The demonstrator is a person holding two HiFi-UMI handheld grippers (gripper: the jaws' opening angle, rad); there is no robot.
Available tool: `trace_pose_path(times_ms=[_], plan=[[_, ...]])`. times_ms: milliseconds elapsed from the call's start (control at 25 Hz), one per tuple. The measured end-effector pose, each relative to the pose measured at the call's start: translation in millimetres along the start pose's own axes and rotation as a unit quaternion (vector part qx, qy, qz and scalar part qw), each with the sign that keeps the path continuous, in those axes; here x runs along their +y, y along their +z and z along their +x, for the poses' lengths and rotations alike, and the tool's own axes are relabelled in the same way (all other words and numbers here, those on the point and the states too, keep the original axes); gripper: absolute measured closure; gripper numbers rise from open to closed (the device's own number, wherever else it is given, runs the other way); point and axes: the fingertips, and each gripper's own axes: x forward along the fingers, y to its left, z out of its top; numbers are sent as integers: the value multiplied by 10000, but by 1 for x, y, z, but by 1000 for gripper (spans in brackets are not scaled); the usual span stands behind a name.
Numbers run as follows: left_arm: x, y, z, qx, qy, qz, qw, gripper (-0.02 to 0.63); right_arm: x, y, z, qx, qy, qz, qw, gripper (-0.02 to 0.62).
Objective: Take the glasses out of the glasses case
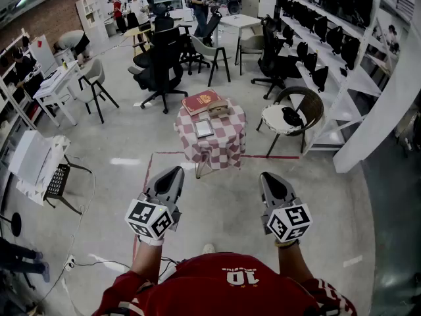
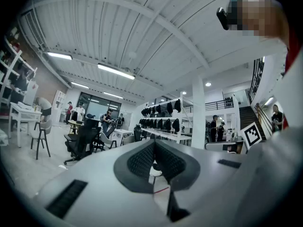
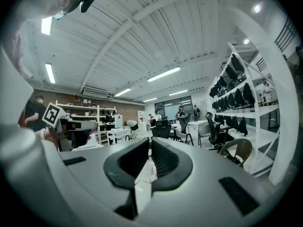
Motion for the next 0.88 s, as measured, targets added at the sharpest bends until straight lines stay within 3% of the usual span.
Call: trace_pose_path(times_ms=[880], plan=[[13,-7,11,50,-121,-82,9999,598,3,0,14,-171,-148,-78,9997,565]])
